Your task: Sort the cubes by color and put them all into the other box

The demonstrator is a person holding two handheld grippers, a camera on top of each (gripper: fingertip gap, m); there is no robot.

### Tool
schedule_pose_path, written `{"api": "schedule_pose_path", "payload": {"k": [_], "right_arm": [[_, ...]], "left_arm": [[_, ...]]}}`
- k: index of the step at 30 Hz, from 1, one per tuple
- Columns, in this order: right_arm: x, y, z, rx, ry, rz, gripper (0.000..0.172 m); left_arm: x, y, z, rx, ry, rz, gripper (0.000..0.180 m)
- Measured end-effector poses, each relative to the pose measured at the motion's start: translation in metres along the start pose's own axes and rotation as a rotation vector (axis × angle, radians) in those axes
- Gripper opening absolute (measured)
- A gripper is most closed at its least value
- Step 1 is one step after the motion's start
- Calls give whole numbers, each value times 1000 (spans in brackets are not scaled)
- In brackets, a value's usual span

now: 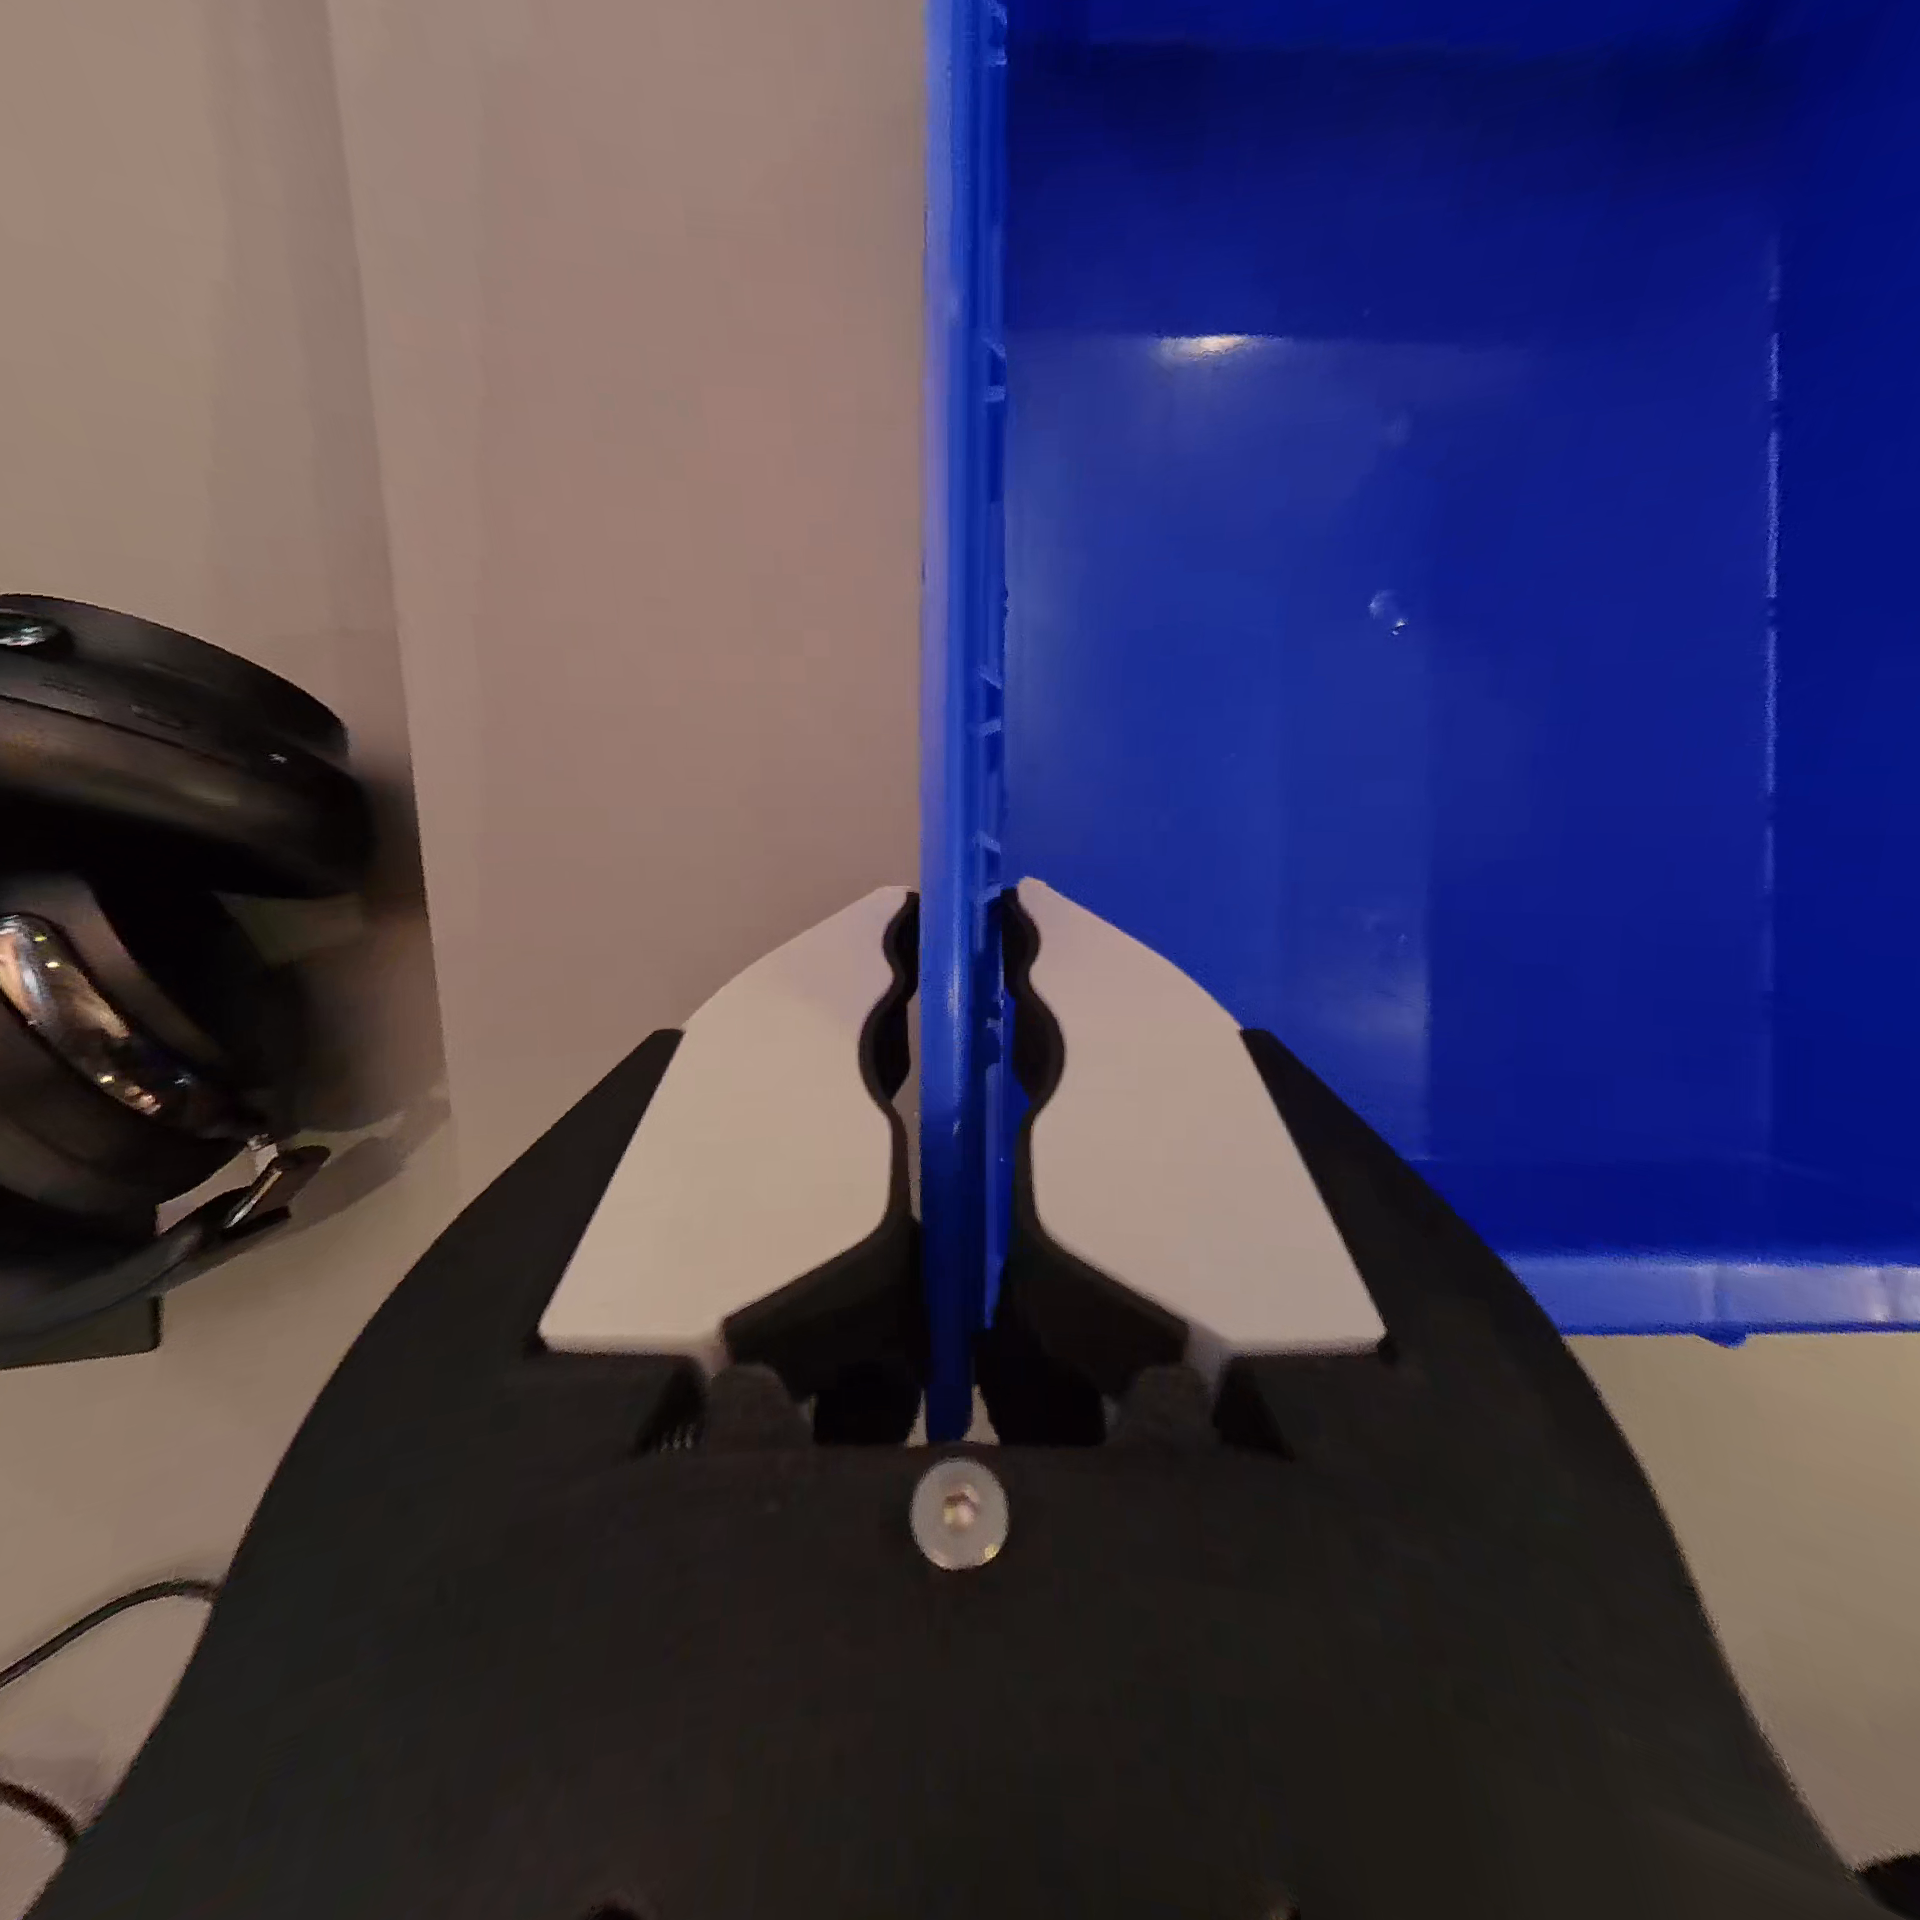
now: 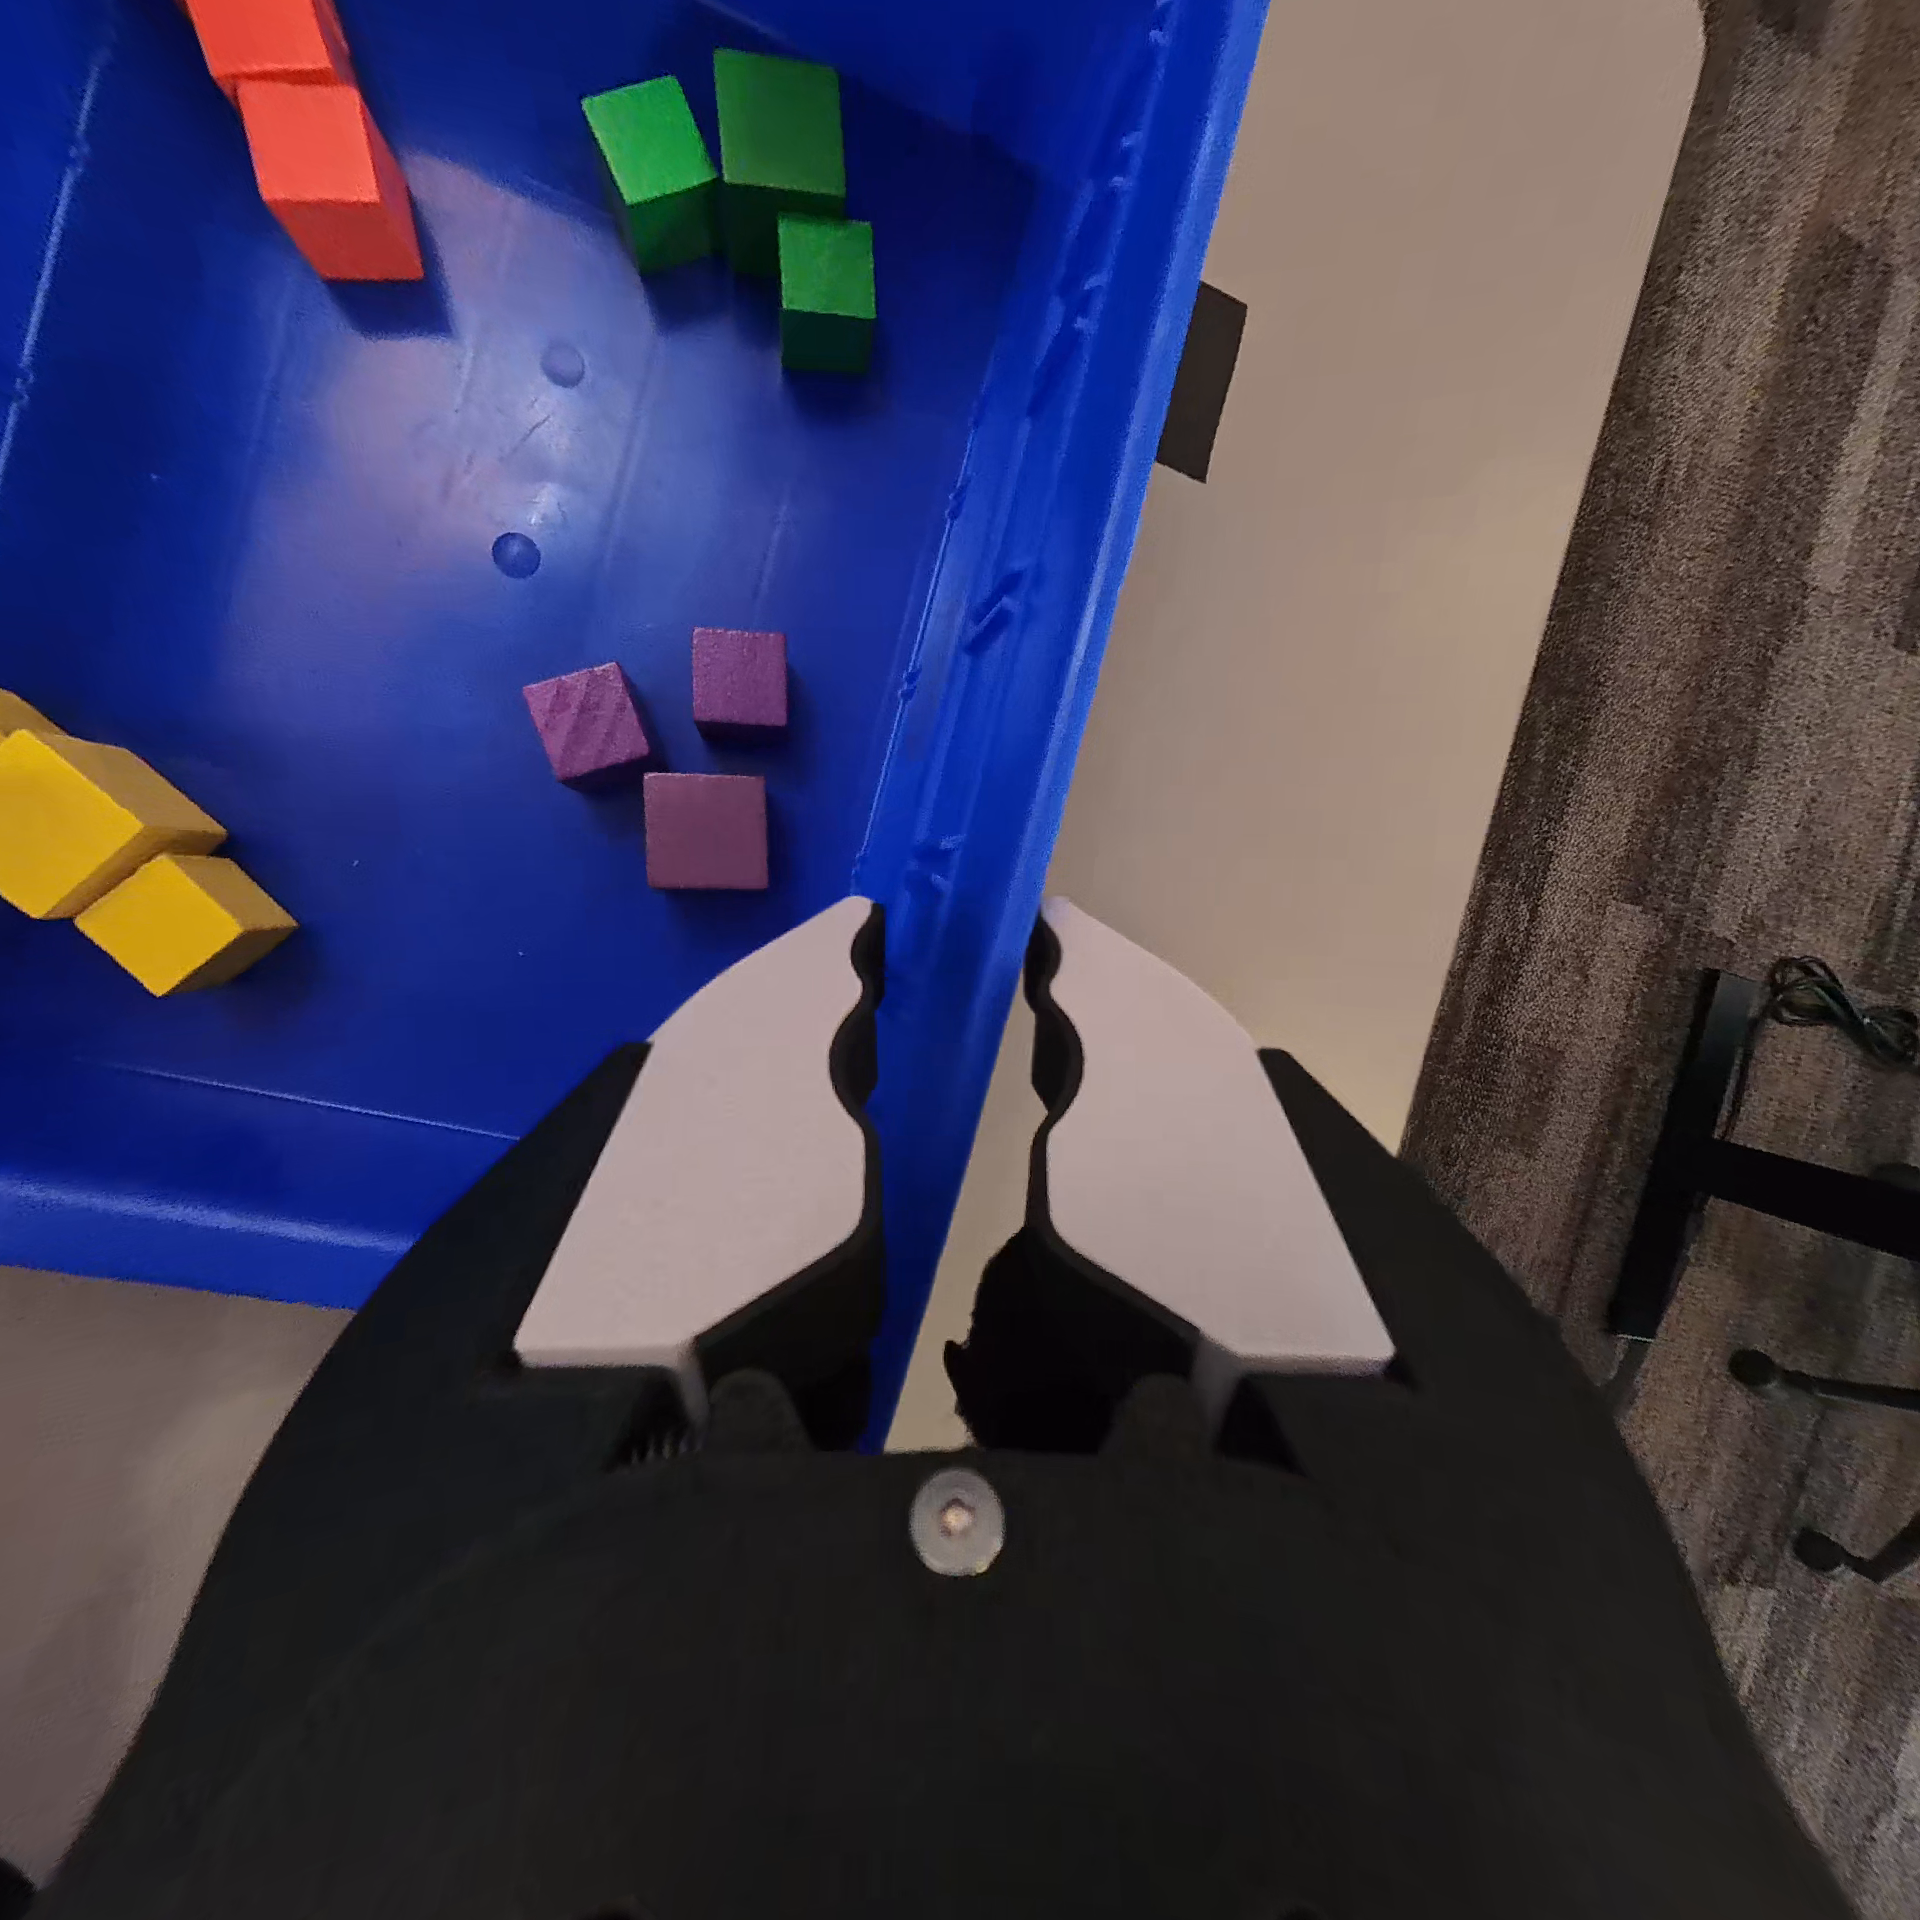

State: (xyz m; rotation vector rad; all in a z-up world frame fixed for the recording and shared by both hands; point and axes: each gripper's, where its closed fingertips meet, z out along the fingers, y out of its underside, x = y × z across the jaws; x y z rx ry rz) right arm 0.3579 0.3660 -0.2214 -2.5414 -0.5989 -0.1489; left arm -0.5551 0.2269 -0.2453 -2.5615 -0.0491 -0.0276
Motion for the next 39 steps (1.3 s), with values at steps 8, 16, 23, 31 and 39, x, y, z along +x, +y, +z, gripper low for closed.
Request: {"api": "schedule_pose_path", "payload": {"k": [8, 16, 23, 31, 39], "right_arm": [[1, 1, 4, -18, 25, -10, 19], [1, 0, 5, -24, 33, -17, 17], [-4, -5, 4, 18, -71, 4, 9], [-6, -9, 4, 4, -177, -84, 6], [-7, -9, 6, 13, -300, -327, 7]], "left_arm": [[5, 0, 0, 36, 88, -16, 5], [5, -1, 1, 72, 102, 12, 5], [3, -6, -1, 121, 115, 8, 5], [5, -10, -6, 142, 130, 16, 5], [7, -9, -7, 141, 135, 20, 5]]}}
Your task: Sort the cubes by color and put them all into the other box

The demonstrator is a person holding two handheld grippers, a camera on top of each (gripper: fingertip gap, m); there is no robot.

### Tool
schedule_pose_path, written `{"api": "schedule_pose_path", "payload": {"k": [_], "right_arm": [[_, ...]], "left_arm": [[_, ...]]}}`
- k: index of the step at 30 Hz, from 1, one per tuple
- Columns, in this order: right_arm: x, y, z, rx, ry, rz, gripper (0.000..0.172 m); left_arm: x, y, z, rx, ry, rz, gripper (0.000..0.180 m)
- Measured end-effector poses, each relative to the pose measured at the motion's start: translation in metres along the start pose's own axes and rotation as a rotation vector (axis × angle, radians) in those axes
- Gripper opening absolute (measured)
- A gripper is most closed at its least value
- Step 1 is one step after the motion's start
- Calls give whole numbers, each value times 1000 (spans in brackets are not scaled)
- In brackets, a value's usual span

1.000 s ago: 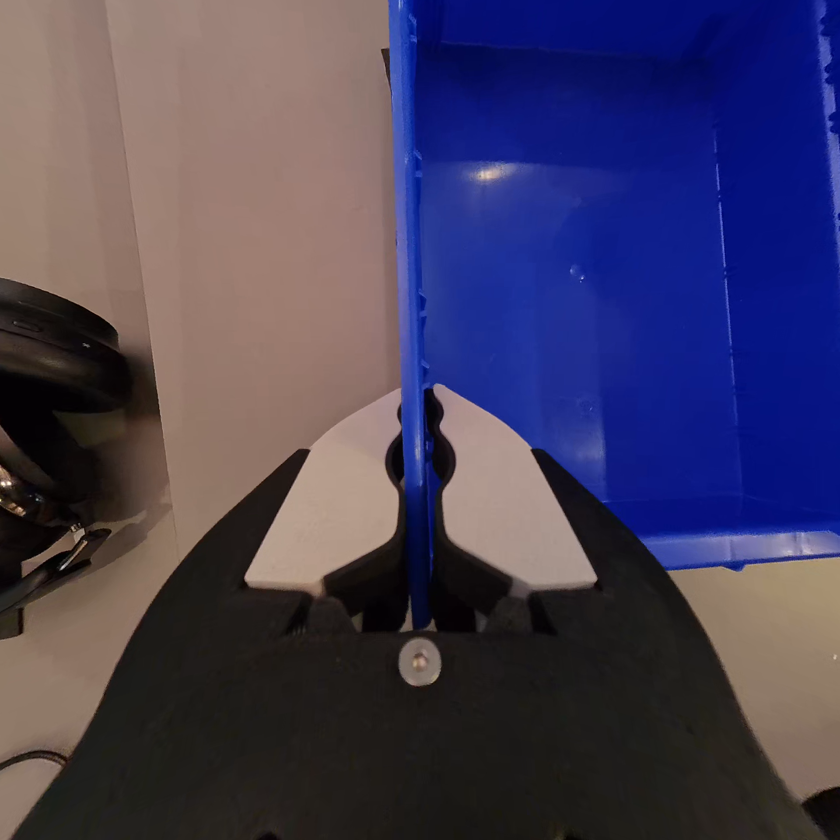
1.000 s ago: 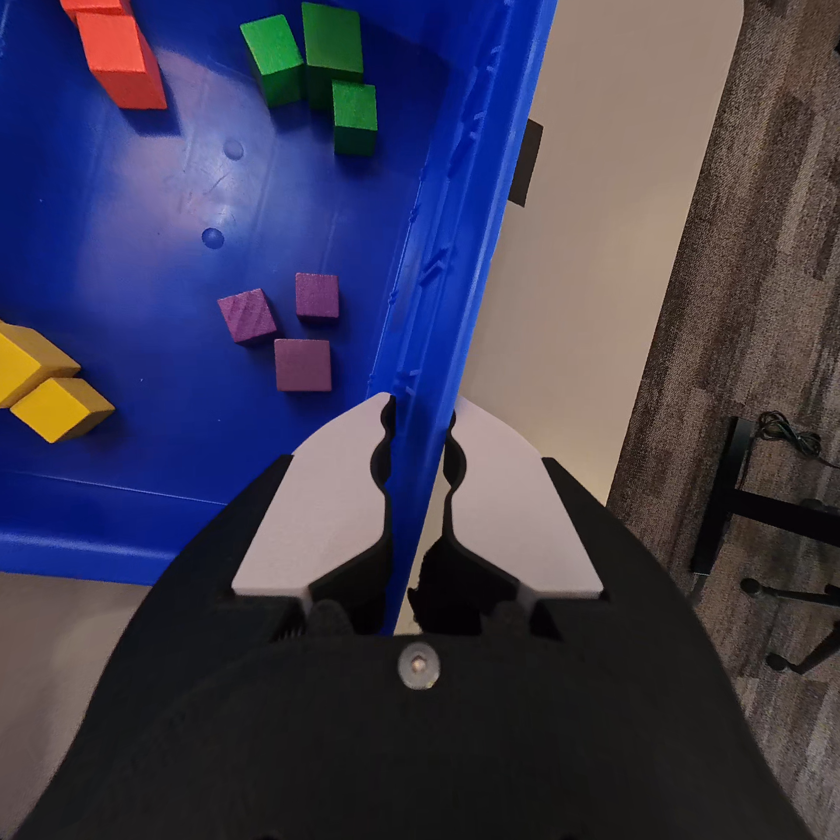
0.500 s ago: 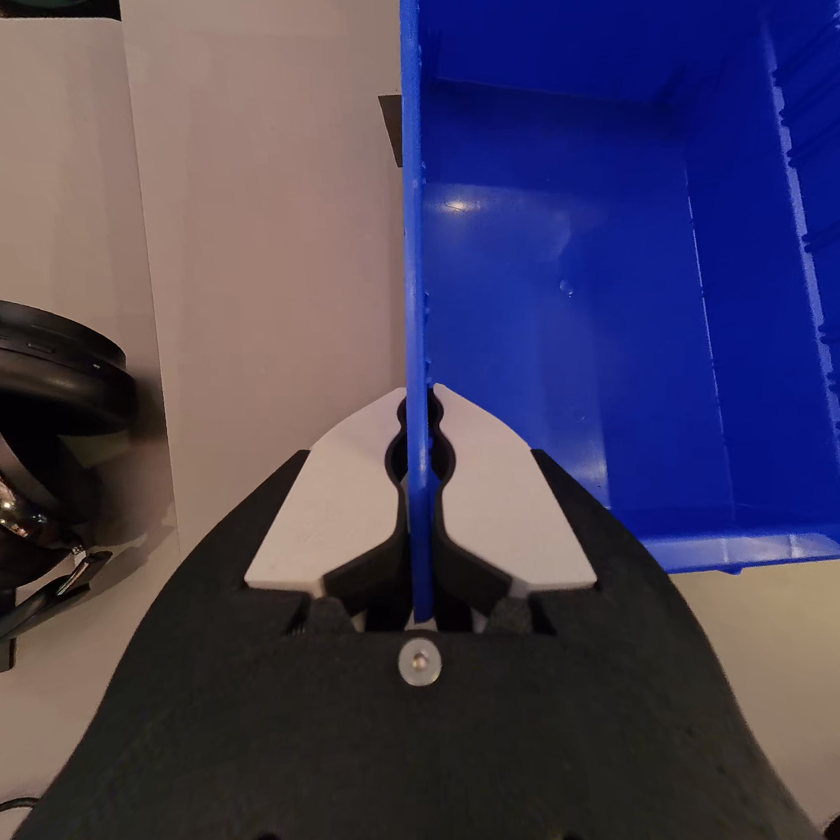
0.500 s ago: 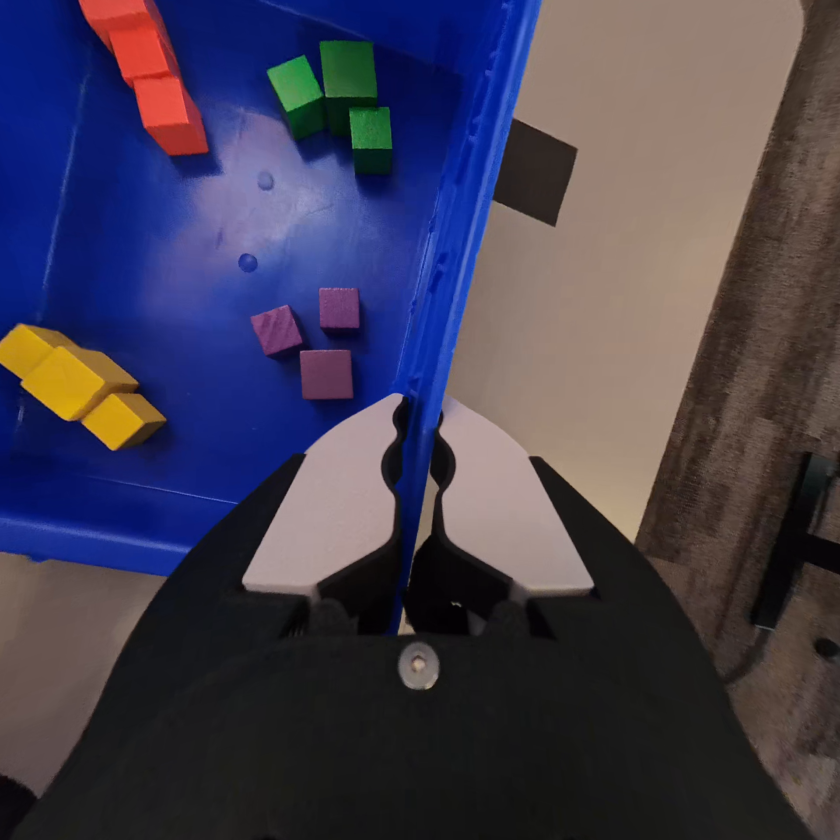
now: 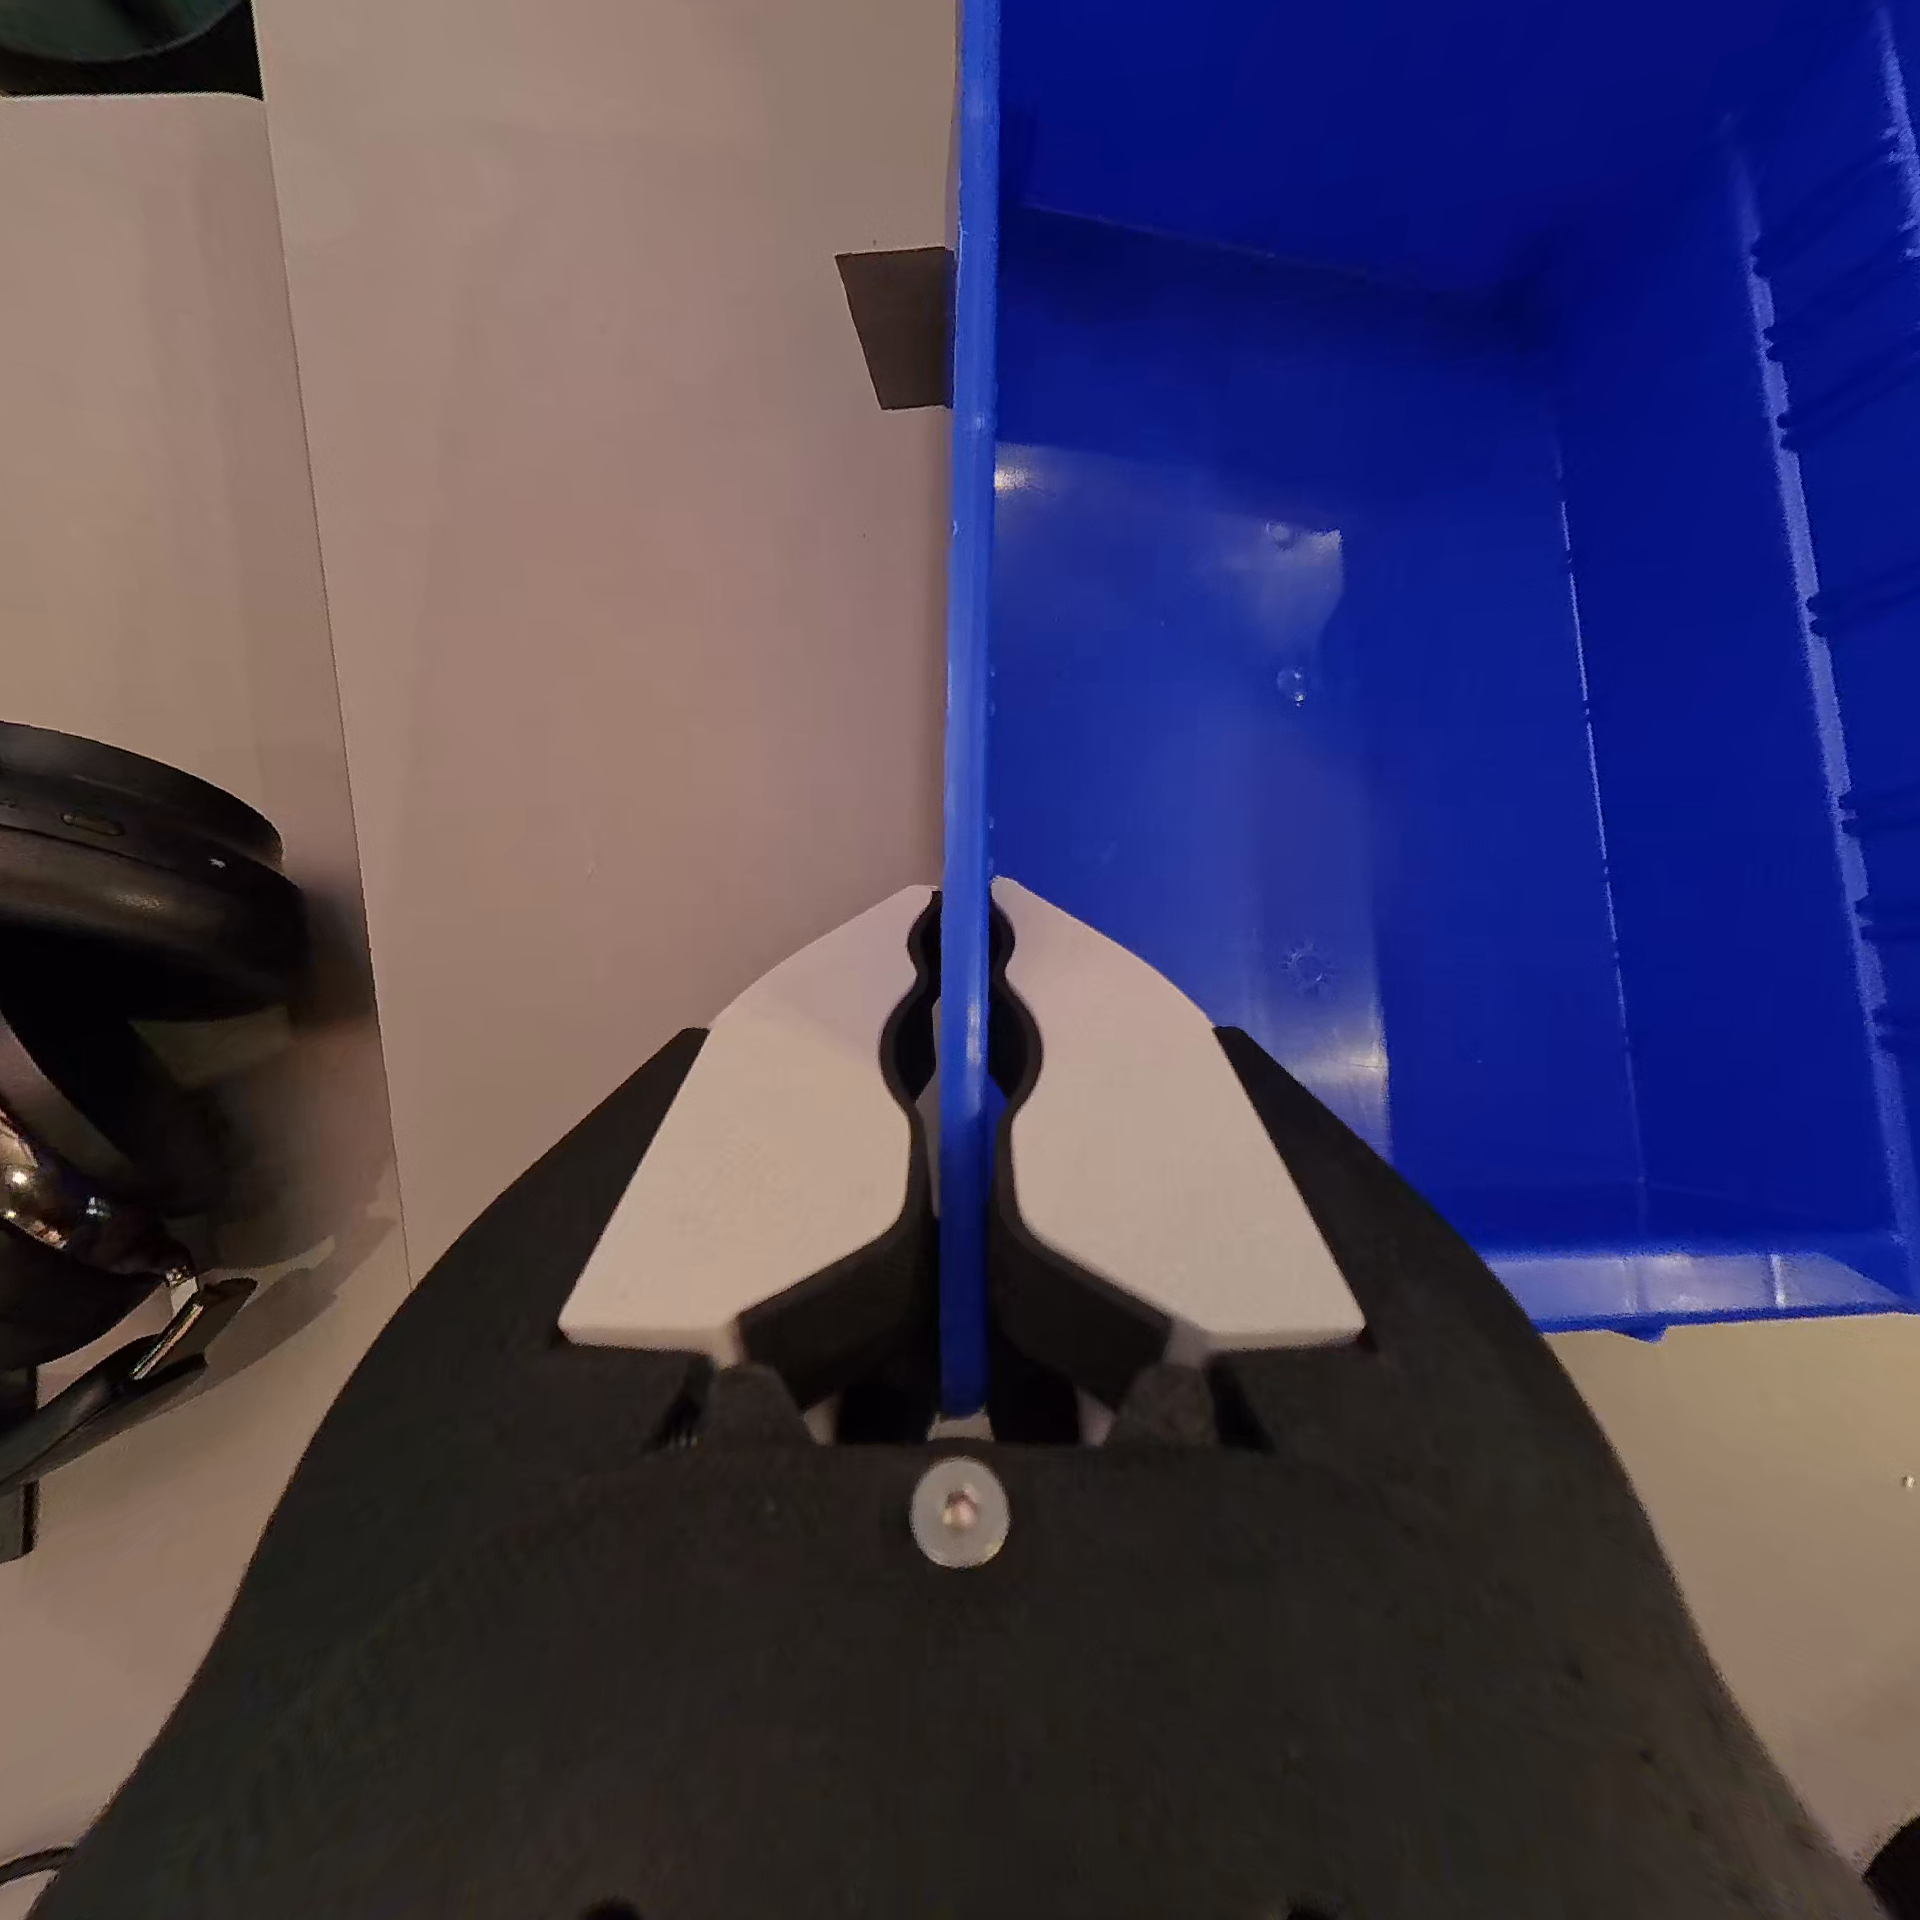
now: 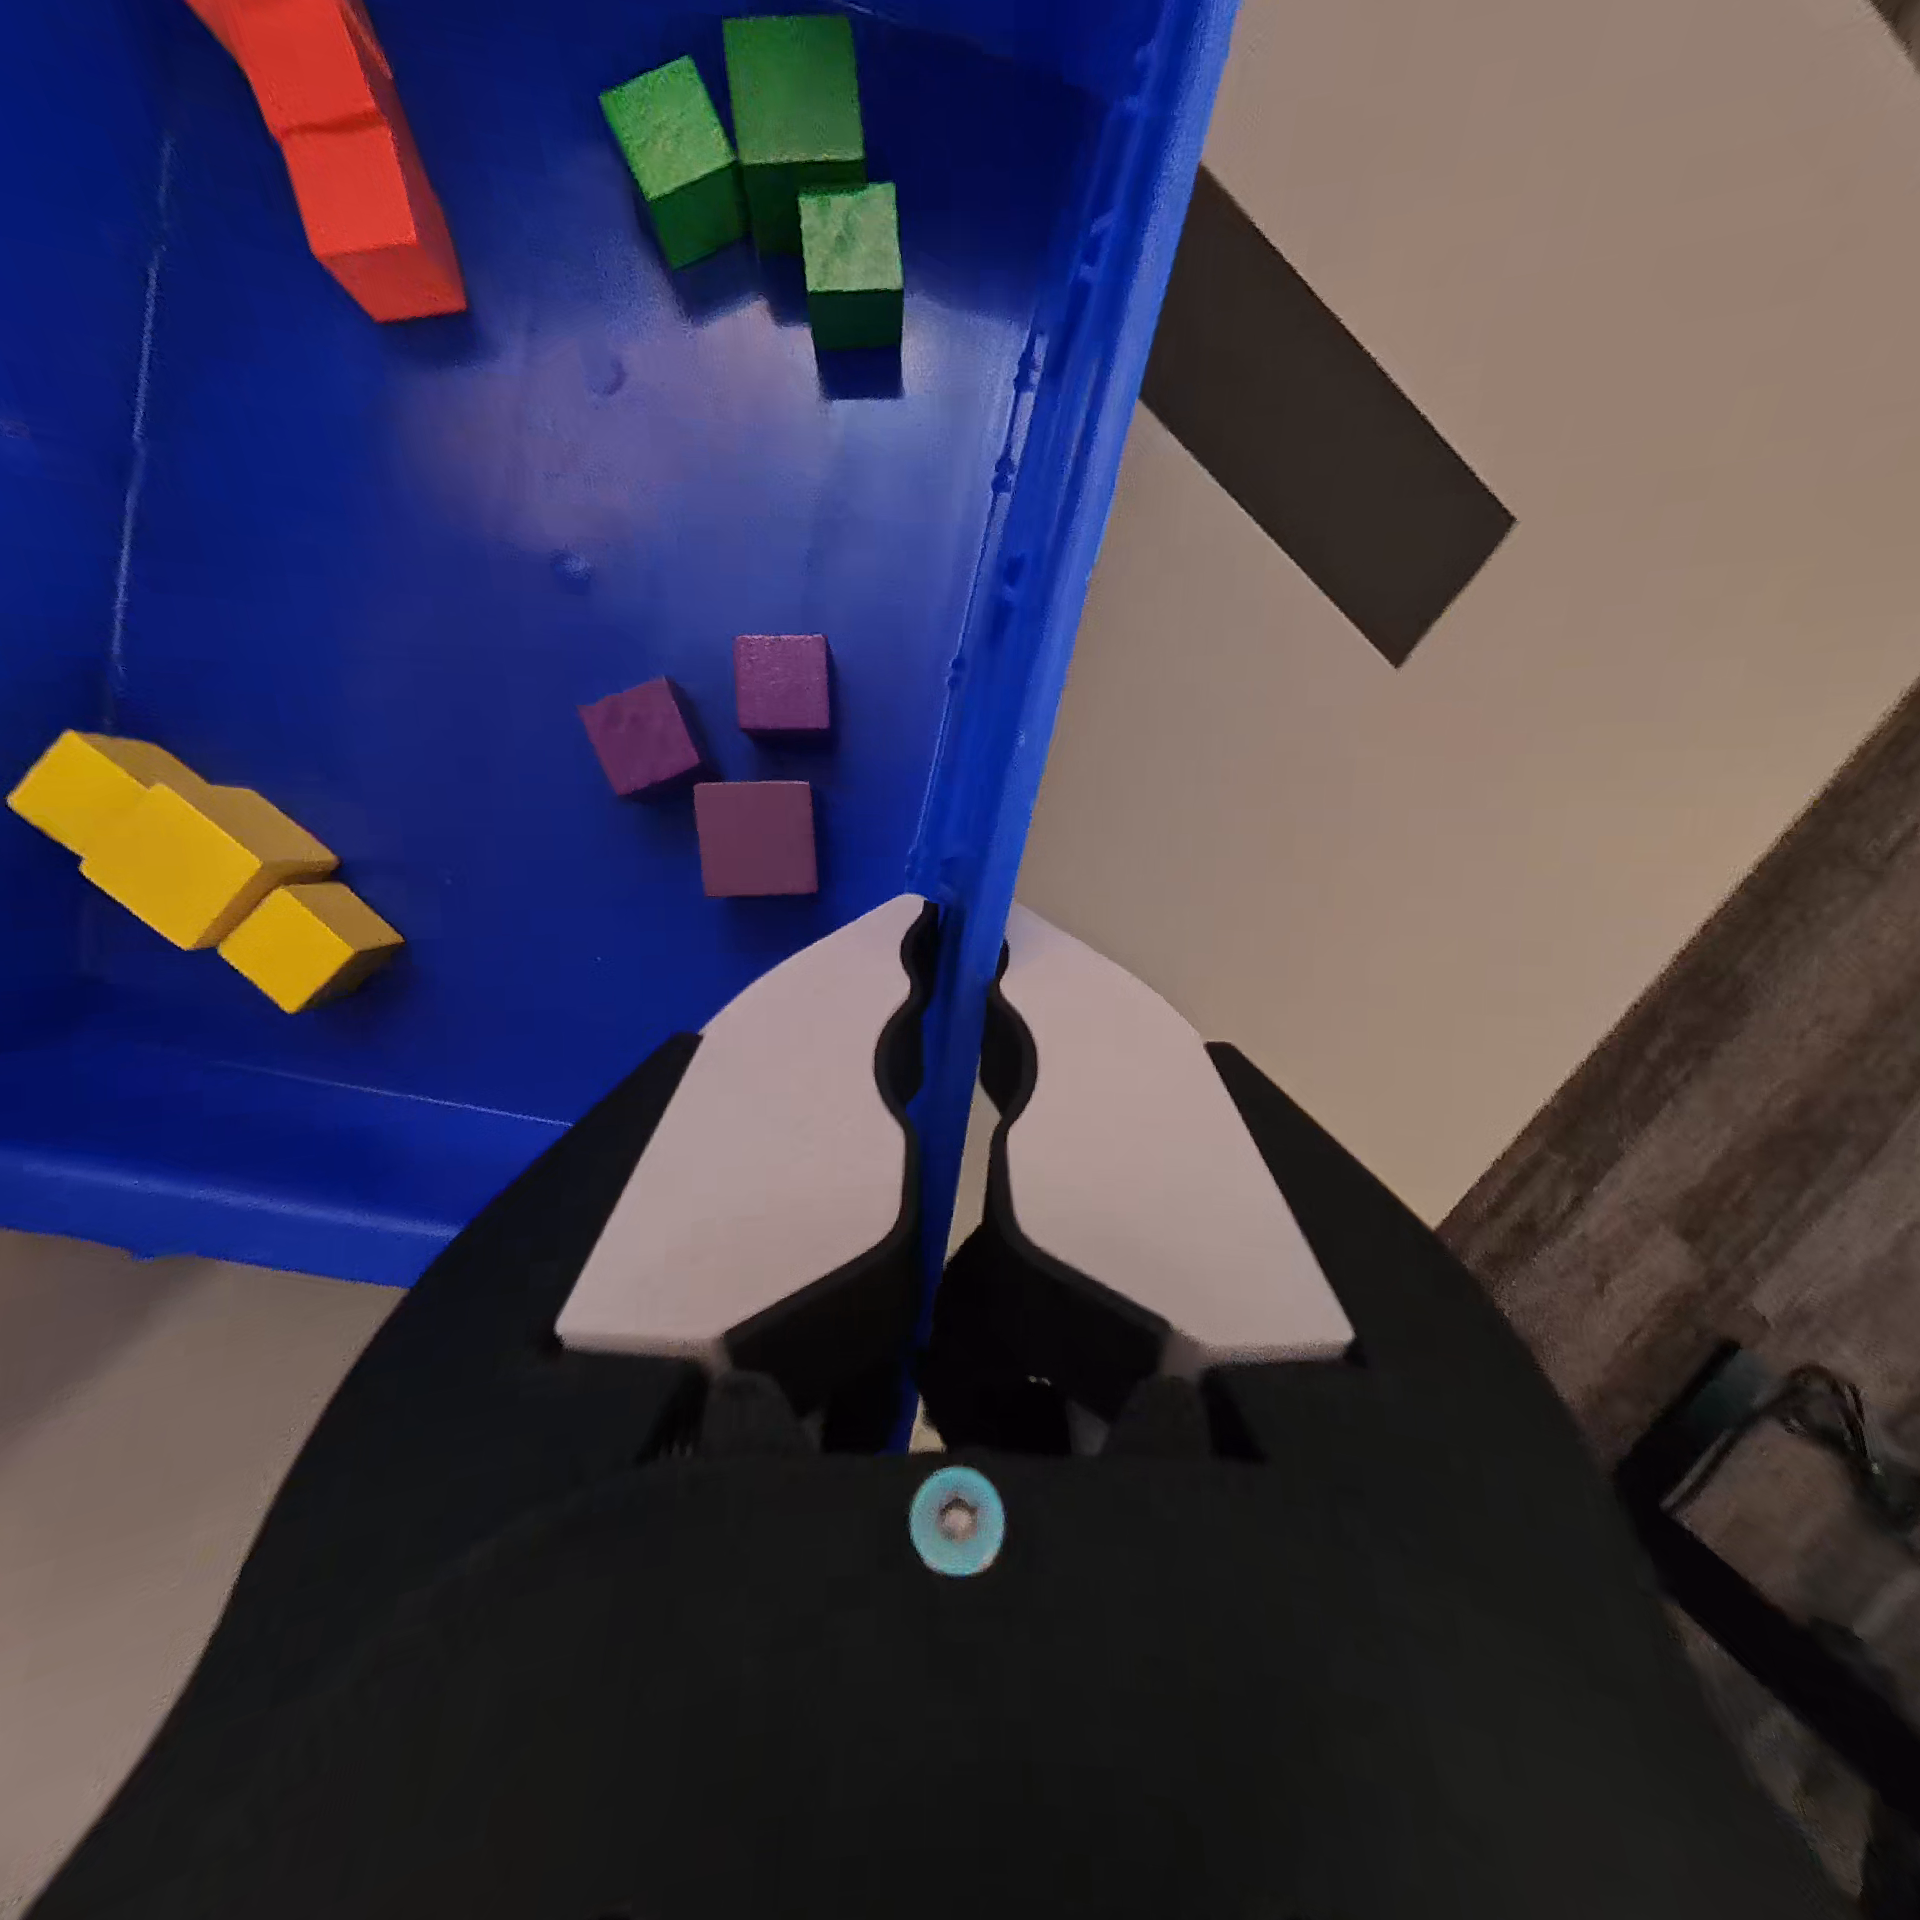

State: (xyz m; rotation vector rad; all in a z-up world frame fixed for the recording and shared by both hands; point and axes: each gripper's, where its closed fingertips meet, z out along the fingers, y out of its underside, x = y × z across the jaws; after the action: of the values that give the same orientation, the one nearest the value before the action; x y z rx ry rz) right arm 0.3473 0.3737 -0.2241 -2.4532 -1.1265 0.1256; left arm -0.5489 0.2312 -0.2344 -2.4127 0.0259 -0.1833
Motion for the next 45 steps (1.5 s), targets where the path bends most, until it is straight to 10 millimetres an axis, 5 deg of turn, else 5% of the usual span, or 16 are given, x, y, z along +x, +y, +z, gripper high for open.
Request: {"api": "schedule_pose_path", "payload": {"k": [20, 45], "right_arm": [[-48, -25, 6, -6, -246, -539, 6], [-148, -75, 20, 8, -395, -793, 5]], "left_arm": [[1, 5, 9, 0, 56, -51, 5], [-8, -3, 2, 70, 30, -61, 6]]}}
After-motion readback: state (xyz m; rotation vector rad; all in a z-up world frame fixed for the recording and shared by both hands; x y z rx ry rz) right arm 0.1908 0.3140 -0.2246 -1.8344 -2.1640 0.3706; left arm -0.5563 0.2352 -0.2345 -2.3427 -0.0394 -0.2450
